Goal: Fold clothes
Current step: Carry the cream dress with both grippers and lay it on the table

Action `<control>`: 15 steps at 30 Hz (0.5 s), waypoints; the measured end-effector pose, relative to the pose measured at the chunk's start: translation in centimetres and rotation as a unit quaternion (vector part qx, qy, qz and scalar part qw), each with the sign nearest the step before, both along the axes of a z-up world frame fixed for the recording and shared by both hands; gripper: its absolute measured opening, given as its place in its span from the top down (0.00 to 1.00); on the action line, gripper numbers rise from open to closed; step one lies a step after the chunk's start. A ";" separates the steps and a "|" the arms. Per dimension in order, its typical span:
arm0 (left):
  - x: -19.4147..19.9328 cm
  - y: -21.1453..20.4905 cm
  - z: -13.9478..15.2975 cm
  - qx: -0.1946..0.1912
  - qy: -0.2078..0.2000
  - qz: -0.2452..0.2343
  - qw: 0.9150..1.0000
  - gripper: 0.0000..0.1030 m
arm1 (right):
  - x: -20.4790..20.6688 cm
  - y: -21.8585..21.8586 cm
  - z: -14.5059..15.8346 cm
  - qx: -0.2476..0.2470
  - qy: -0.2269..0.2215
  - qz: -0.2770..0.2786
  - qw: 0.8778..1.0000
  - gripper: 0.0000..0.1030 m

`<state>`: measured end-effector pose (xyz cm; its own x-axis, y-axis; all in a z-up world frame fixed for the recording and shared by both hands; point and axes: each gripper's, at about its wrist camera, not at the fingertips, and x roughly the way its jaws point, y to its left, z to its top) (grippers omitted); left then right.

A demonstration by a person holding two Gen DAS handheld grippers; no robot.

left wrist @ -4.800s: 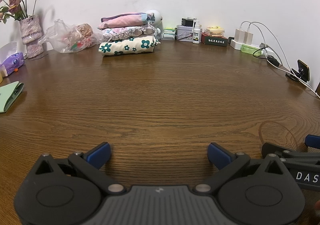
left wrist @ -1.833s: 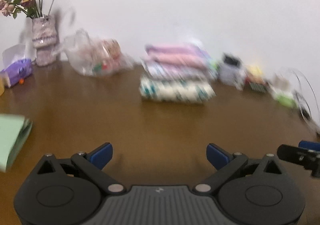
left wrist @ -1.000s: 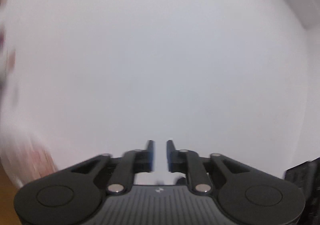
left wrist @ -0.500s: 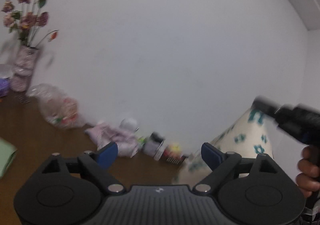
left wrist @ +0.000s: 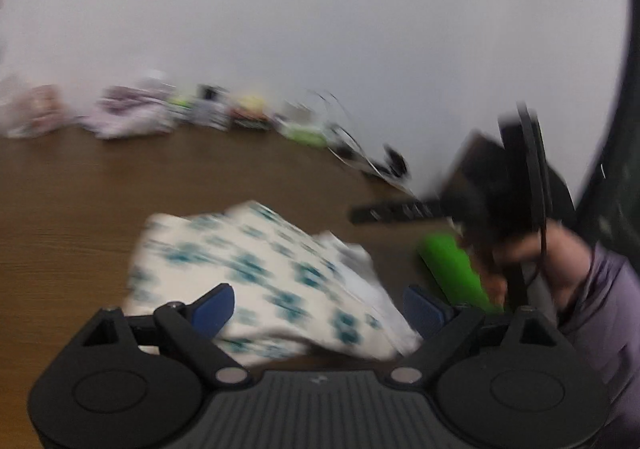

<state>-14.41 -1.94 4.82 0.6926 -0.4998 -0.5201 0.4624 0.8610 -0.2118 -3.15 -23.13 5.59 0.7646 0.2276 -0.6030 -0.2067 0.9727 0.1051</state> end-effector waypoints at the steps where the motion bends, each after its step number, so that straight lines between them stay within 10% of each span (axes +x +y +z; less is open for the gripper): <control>1: 0.7 -1.1 -0.9 0.014 0.016 0.016 1.000 0.18 | -0.3 -0.6 -0.4 0.001 0.004 -0.004 1.000 0.46; 15: 5.8 2.2 -2.2 -0.004 0.081 0.187 0.979 0.39 | 4.2 1.8 -5.7 -0.055 0.036 0.033 0.997 0.42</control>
